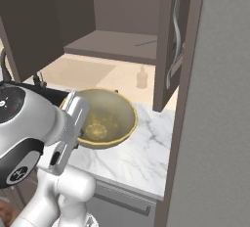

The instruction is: Pick the mug and place it in the sink. Pick the bowl and place it in the open cabinet and then close the cabinet.

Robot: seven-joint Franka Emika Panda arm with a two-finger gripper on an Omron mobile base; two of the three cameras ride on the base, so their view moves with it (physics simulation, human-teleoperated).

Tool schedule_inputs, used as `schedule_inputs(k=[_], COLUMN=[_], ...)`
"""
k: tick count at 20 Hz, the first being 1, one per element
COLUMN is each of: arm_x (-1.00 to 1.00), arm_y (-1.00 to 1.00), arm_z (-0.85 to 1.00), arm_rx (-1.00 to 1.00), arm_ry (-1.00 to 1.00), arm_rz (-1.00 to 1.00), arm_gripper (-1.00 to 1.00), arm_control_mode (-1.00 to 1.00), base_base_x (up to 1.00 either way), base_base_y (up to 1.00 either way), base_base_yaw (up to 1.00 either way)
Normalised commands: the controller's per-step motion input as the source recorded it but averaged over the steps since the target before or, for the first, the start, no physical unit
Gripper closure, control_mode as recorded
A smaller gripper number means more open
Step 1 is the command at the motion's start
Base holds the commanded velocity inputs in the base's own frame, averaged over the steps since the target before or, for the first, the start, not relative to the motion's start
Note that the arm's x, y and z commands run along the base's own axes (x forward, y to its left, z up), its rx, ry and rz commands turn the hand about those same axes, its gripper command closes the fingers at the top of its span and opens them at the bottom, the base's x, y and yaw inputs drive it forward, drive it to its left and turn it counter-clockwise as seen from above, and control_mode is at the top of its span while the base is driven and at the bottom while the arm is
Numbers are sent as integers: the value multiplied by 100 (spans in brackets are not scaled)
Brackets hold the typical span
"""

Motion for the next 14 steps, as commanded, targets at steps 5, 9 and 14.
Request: schedule_inputs(k=[5,9,14], arm_x=[-14,-8,0], arm_y=[1,3,0], arm_z=[39,30,17], arm_rx=[-3,-7,-8], arm_ry=[-2,-1,-1], arm_rz=[5,5,5], arm_gripper=[100,100,100], arm_control_mode=[-100,-100,-100], base_base_x=[0,0,0], base_base_y=[0,0,0], base_base_yaw=[0,0,0])
